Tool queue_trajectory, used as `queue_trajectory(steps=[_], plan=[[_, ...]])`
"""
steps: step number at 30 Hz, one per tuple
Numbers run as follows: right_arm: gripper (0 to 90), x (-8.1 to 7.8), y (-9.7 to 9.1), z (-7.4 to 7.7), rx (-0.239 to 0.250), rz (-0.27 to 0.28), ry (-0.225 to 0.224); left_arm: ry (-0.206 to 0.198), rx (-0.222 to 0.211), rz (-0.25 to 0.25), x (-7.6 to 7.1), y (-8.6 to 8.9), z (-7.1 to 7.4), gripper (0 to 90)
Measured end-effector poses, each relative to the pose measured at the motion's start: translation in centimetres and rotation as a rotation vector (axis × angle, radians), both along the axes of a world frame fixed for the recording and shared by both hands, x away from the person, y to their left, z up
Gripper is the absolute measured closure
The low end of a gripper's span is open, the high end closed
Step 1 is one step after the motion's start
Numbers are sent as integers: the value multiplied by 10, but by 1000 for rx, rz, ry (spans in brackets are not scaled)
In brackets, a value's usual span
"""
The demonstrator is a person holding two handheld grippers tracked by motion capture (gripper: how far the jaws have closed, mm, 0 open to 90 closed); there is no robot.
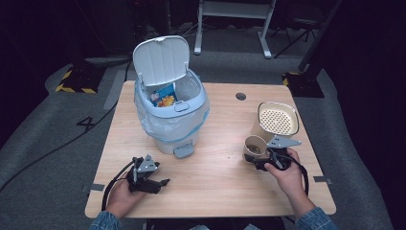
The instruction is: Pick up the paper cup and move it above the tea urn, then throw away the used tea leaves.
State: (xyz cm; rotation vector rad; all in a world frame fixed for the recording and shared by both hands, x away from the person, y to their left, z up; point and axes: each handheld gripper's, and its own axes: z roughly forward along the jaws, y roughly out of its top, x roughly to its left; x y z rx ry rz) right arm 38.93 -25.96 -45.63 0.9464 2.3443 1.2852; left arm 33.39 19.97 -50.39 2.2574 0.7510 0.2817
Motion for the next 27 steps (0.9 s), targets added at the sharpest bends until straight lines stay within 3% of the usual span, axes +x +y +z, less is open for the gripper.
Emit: queue_trajectory(steps=[15, 27], plan=[[317, -26, -25, 44, -13, 11, 12, 0, -1, 6, 1, -1, 0, 250], [318, -28, -51, 78, 14, -22, -7, -1, 1, 14, 0, -1, 0, 250]])
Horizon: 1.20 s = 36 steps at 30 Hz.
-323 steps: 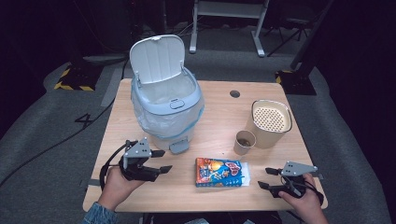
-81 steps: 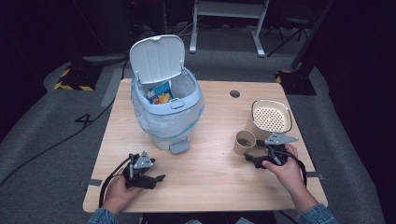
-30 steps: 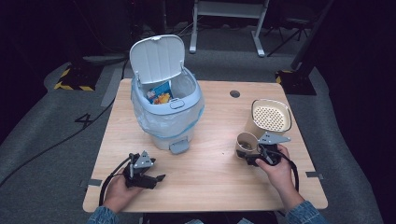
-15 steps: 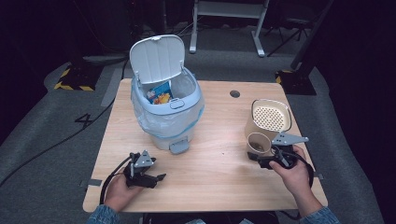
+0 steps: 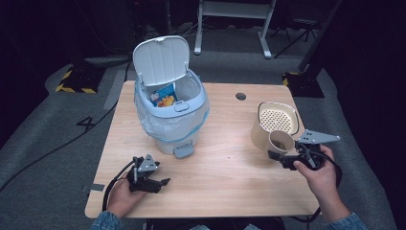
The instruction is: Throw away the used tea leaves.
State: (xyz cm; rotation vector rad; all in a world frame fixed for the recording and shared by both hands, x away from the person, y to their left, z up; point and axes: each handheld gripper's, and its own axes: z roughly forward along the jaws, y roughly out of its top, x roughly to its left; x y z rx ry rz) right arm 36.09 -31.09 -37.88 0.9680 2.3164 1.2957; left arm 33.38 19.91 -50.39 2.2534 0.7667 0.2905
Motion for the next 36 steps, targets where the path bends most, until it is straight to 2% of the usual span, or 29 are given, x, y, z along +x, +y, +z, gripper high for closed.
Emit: queue_trajectory(steps=[10, 16, 21, 25, 29, 36], plan=[[318, 9, -26, 27, 17, -58, 0, 0, 3, 11, -2, 1, 0, 250], [318, 20, -39, 41, -13, -107, -6, 1, 2, 10, -2, 1, 0, 250], [318, 31, -49, 48, -40, -159, -19, 1, 2, 10, -2, 1, 0, 250], [318, 43, -57, 52, -94, -197, -33, 0, 3, 12, -2, 1, 0, 250], [318, 52, -64, 54, -124, -227, -37, 0, 2, 12, -2, 1, 0, 249], [318, 64, -71, 54, -129, -254, -23, 1, 2, 11, -2, 1, 0, 249]])
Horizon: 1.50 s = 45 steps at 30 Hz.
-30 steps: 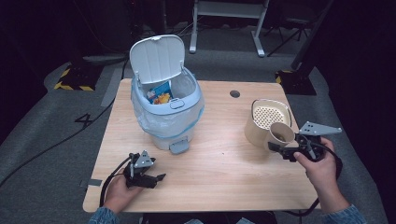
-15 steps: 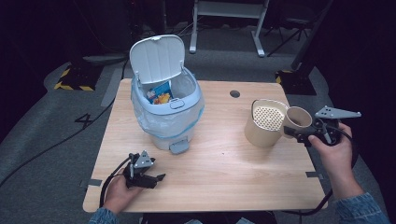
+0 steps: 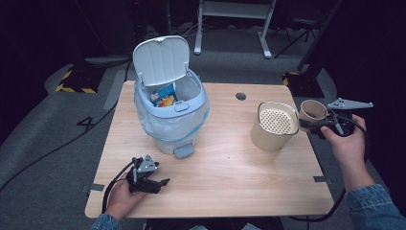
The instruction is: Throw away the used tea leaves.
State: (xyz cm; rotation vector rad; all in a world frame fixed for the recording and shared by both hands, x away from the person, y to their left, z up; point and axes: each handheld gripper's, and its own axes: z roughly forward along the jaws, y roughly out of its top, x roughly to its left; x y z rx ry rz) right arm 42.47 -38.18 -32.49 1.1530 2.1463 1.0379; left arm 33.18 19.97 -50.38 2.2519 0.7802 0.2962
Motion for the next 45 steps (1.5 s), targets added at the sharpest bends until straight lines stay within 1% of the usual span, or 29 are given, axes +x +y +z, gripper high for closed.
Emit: queue_trajectory(steps=[4, 7, 9, 11, 12, 14, 16, 18, 22, 26, 29, 31, 32, 33, 34, 36, 40, 43, 44, 45], plan=[[318, 7, -1, 0, -17, 4, -4, 0, 0, 0, 0, 0, 0, 250], [320, 13, -2, 1, -33, 25, -6, 0, 0, 0, 0, 0, 0, 249], [321, 17, -4, 1, -34, 40, 1, 0, 0, 0, 0, 0, 0, 250], [323, 21, -5, 2, -26, 65, 14, 0, 0, 0, 0, 0, 0, 249], [324, 24, -7, 2, -17, 109, 19, 0, 0, 0, 0, 0, 0, 250], [324, 30, -10, 1, 20, 167, 37, 0, 0, 0, 0, 0, 0, 250], [325, 34, -11, 0, 41, 202, 46, 0, 0, 0, 0, 0, 0, 250], [325, 39, -13, 0, 40, 219, 49, 0, 1, 0, 0, 0, 0, 249], [325, 44, -13, 0, 8, 231, 51, 1, 0, 2, 0, 0, 0, 249], [325, 50, -12, 2, -58, 251, 48, 1, 0, 3, 0, 0, 0, 249], [326, 53, -11, 5, -117, 263, 17, 0, 0, 3, 0, 0, 0, 249], [326, 55, -10, 6, -145, 269, -4, 0, 0, 7, -1, 0, 0, 249], [326, 56, -9, 6, -180, 271, -25, 0, 0, 9, -1, 0, 0, 249], [327, 57, -7, 6, -216, 271, -33, 0, 0, 11, -1, 0, 0, 249], [326, 58, -5, 7, -274, 273, -48, -1, 0, 12, -1, 0, 0, 249], [326, 59, 0, 6, -345, 289, -78, -1, 0, 13, -1, 0, 0, 249], [326, 62, 7, 6, -446, 315, -121, -1, 0, 13, -1, 0, 0, 249], [326, 63, 11, 5, -501, 326, -151, 0, -1, 14, -1, 0, 0, 249], [326, 64, 13, 4, -530, 336, -168, -1, 0, 13, -1, 0, 0, 249], [326, 64, 14, 3, -546, 341, -173, 0, -1, 13, -1, 0, 0, 249]])
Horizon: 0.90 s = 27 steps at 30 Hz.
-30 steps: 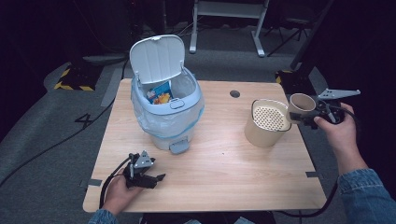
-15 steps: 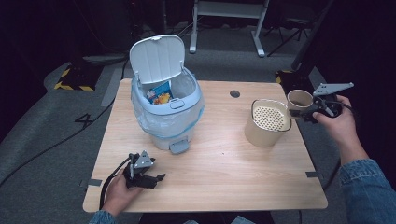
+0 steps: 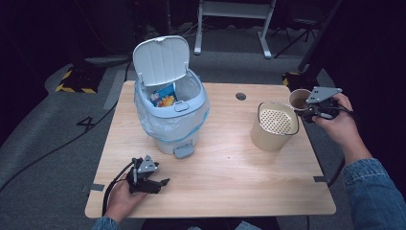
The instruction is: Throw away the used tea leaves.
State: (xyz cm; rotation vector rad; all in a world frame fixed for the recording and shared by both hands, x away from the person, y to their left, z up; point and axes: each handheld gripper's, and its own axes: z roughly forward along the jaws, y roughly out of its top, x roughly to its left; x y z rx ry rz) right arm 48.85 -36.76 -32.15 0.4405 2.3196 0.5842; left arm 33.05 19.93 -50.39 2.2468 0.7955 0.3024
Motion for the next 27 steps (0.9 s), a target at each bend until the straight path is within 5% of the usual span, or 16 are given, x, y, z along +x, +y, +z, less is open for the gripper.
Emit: queue_trajectory(steps=[5, 11, 17, 27], plan=[[326, 0, 6, -3, -108, 17, -55, 0, 0, 0, 0, 0, 0, 249], [327, 0, 17, -5, -303, 51, -123, 1, 0, 0, 0, 0, 0, 249], [327, -2, 26, -10, -427, 79, -171, 1, 1, -1, 0, 0, 0, 247], [328, -9, 45, -21, -748, 111, -316, 2, 0, -1, 1, 0, 0, 247]])
